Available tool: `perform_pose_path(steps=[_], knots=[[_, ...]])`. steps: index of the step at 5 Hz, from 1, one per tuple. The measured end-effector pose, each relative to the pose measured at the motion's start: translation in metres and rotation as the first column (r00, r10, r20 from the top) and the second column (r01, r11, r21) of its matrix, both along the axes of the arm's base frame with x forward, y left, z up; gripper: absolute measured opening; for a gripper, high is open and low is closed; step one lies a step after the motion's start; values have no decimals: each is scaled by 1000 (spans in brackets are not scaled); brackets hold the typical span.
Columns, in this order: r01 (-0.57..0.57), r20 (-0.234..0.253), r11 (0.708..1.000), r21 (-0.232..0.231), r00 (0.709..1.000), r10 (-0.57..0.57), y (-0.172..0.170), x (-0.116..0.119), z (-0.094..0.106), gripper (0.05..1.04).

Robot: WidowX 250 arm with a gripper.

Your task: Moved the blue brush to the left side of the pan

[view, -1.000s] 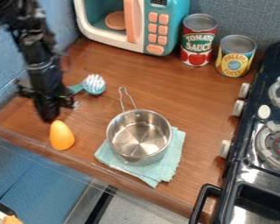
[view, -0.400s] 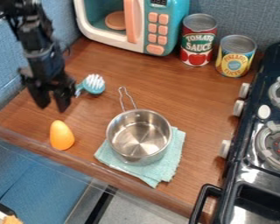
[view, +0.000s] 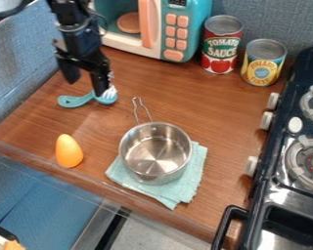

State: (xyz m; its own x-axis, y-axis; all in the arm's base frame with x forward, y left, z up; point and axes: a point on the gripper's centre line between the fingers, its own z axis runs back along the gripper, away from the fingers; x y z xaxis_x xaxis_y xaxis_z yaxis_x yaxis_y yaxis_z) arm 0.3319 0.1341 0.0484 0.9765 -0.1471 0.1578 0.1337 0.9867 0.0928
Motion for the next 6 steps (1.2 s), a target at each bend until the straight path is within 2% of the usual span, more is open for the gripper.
perform_pose_path(steps=[1,2,4,5,6], knots=[[95,17,995,23,995,-95,6,15,-2,999],[144,8,989,12,990,-144,9,30,-19,999],[145,-22,989,-43,989,-146,-6,37,-52,1000],[118,-25,992,-46,993,-119,-6,38,-56,946],[90,-29,995,-50,995,-92,-8,31,-58,690]])
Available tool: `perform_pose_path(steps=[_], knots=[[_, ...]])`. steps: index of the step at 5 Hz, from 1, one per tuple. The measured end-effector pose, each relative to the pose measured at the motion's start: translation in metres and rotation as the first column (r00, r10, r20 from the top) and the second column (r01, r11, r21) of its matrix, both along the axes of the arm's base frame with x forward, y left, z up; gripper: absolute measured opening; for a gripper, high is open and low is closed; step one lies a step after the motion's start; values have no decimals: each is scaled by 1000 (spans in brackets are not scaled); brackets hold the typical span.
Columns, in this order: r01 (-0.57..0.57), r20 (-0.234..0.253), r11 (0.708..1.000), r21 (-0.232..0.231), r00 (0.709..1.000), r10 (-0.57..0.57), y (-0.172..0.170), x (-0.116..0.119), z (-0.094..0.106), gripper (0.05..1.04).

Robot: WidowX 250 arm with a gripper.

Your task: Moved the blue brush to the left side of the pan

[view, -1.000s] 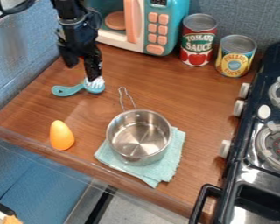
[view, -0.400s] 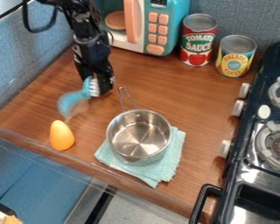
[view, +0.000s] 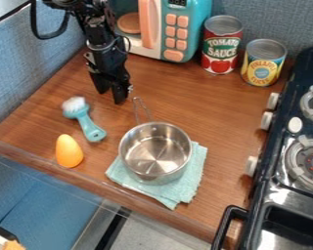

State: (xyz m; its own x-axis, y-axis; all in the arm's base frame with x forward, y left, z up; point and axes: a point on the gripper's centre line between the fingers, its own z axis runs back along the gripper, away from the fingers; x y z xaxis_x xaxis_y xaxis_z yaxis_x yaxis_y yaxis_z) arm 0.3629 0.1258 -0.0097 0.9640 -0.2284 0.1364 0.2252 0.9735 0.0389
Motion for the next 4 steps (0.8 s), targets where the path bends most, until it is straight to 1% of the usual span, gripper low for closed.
perform_pose_path(steps=[1,2,3,4], knots=[[-41,5,999,-32,999,41,-3,-10,2,753],[-110,-22,993,-52,994,109,-2,-25,12,988],[-176,26,984,-39,984,177,0,-30,63,1003],[-188,-20,982,-34,982,187,-3,-43,80,999]])
